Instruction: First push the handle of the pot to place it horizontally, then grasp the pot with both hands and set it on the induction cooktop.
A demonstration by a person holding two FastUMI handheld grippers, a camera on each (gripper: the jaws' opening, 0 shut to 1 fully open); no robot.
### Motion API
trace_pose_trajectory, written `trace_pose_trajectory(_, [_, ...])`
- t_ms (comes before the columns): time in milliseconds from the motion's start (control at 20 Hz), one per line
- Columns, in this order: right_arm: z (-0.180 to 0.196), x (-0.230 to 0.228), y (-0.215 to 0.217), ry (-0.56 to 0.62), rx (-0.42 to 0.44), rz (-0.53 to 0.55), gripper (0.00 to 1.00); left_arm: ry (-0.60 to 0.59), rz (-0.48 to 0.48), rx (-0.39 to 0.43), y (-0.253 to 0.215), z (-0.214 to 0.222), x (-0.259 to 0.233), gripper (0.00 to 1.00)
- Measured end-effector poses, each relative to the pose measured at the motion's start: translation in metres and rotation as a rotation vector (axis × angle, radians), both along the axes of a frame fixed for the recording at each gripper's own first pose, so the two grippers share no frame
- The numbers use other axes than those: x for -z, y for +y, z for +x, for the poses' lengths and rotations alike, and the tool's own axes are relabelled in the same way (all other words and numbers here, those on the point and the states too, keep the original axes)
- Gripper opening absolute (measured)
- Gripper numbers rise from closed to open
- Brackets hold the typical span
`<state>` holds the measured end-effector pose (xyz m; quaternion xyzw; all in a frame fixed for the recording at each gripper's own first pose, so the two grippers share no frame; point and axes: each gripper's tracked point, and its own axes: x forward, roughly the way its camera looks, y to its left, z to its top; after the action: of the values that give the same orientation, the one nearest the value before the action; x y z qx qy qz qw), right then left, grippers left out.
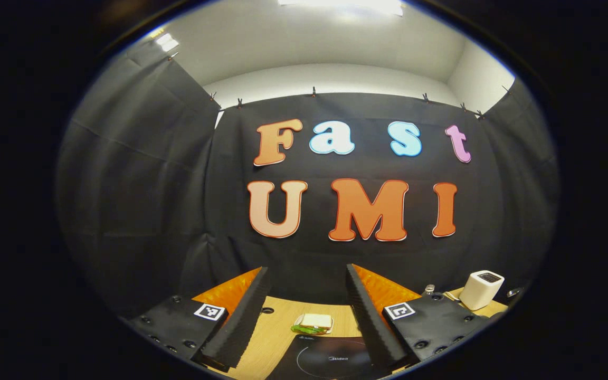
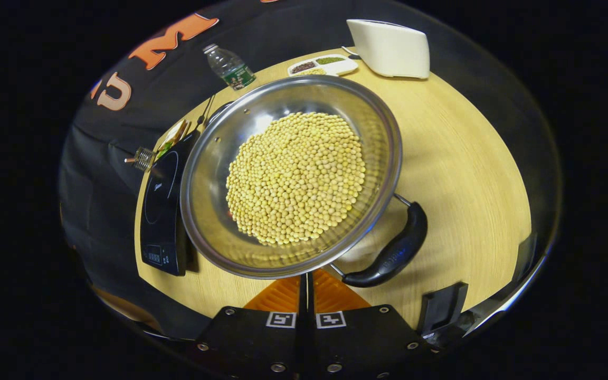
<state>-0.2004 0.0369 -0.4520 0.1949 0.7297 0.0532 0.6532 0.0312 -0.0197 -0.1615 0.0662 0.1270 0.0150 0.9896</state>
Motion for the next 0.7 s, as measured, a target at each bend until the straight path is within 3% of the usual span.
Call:
trace_pose_trajectory(400, [0.014,0.020,-0.033,-0.005,0.051,-0.048,0.00,0.091,0.007,0.015,-0.007,-0.005,0.040,0.94])
trace_pose_trajectory(700, [0.037,0.032,-0.061,-0.041,0.088,-0.098,0.00,0.095,0.010,0.011,-0.008,-0.003,0.044,0.95])
